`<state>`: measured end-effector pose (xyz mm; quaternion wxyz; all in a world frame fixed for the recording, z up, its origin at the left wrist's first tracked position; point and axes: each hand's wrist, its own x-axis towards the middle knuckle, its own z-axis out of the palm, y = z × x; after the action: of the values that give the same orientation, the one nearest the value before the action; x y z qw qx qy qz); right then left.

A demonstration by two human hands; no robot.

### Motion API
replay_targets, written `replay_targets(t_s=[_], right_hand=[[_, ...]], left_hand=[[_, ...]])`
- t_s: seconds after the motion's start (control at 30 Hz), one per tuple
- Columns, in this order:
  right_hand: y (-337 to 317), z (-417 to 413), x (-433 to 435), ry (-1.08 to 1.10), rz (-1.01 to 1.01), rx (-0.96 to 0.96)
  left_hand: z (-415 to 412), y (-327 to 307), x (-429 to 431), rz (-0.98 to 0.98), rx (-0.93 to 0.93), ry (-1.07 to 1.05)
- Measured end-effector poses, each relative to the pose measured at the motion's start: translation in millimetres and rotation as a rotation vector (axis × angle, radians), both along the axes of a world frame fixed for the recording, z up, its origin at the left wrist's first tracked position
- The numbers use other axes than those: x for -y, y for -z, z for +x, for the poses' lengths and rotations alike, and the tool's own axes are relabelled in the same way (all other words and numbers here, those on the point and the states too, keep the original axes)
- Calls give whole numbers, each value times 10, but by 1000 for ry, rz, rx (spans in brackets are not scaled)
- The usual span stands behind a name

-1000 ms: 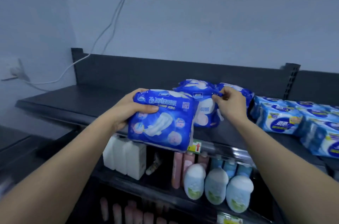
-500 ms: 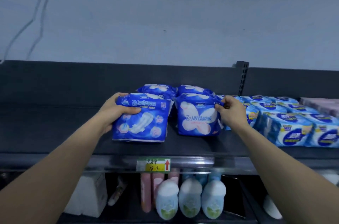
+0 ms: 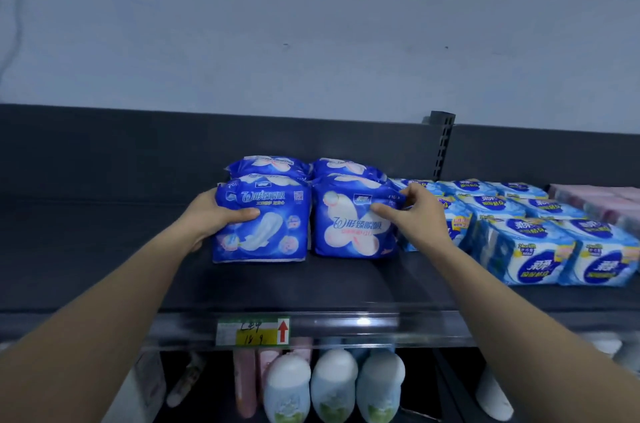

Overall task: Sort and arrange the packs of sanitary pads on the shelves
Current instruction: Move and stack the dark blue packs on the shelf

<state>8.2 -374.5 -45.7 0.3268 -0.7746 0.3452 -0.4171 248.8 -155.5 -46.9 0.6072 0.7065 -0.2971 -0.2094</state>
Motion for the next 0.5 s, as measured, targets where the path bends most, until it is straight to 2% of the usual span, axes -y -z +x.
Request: replay_targets(t_s=[0.27, 0.43, 0.5], right_hand=[[74, 78, 23, 51, -31, -67], [111, 136, 32, 73, -81, -177], [137, 150, 32, 132, -185, -219]], left_hand=[[15, 180, 257, -130, 142, -173], [32, 261, 213, -10, 237, -224], [36, 268, 187, 30, 251, -223]])
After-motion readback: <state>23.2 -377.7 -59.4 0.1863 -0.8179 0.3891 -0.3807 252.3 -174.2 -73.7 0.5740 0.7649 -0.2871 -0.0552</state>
